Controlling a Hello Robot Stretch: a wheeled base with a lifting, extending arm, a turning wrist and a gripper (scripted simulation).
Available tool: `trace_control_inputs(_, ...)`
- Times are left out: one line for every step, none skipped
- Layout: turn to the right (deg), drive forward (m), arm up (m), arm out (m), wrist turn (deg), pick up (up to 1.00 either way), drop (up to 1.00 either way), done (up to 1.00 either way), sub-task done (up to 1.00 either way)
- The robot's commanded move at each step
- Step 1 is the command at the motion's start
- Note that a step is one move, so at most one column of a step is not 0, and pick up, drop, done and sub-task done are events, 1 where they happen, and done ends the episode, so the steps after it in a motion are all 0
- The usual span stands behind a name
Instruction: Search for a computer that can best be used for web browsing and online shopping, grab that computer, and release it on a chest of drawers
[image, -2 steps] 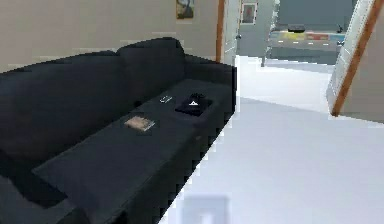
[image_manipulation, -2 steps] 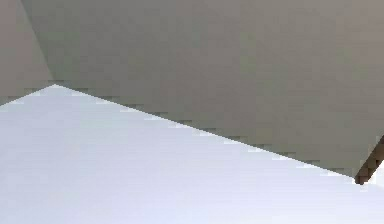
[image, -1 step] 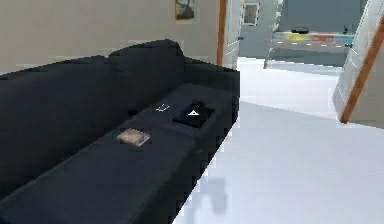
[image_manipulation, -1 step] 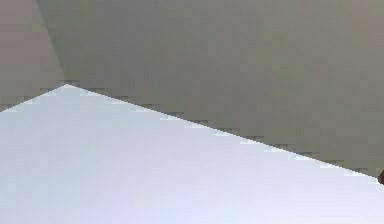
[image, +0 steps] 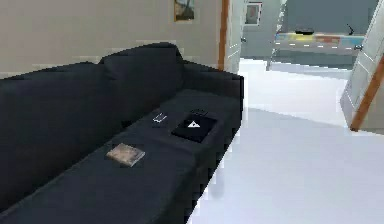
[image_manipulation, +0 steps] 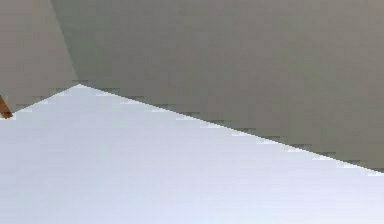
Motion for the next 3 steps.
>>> trace_control_inputs(45.0,0.00,0.00,0.00,0.0,0.00,0.00,0.00,0.00)
trace_control_inputs(45.0,0.00,0.00,0.00,0.0,0.00,0.00,0.00,0.00)
trace_control_inputs(24.0,0.00,0.00,0.00,0.0,0.00,0.00,0.00,0.00)
